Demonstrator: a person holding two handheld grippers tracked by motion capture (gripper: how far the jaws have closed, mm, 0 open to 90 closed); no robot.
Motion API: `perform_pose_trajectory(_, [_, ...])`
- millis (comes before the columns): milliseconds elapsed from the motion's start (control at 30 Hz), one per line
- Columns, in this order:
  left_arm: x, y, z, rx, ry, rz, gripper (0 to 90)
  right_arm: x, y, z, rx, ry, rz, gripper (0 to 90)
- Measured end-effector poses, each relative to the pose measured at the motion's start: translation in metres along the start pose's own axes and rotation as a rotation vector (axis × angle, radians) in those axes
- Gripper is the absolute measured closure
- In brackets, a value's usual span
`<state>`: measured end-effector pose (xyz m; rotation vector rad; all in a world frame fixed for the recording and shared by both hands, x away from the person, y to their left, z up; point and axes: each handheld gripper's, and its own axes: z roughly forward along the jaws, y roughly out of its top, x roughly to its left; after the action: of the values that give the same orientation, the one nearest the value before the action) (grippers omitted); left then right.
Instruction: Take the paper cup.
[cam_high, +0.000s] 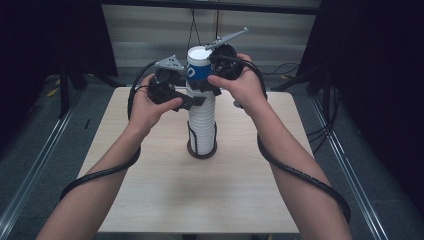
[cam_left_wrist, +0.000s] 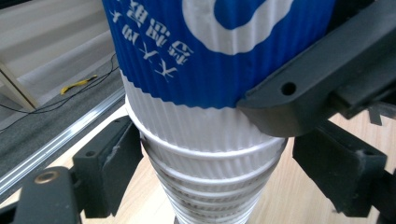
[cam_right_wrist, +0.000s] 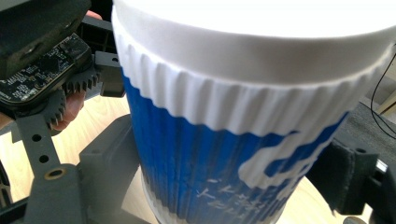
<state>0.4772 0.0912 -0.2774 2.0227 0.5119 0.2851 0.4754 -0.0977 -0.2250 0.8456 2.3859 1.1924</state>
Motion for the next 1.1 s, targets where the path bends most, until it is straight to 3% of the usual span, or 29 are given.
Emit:
perform_pose_trajectory(400, [-0.0011,0.0005,0.0007,0.013,0.009,0.019,17.6,0.0005,-0.0013,-0.0015,-0.009,-0.007,-0.008,17.2])
perform_pose_trajectory(567, [-0.0024,0.0017,0.0010,0.018,0.005,0.031,18.1,0.0014,0.0004,-0.0017,-0.047,-0.013,-0.003,17.5])
perform_pose_trajectory(767, [-0.0022,0.0016,0.0006,0.019,0.003,0.031,18.4,0.0022,0.0035,-0.0030,-0.033,-0.022,-0.009,20.1])
perform_pose_trajectory(1100, [-0.0027,0.0003,-0.0013,0.015,0.004,0.037,20.2,0.0019,0.0053,-0.0064,-0.057,-0.023,-0.020,20.9])
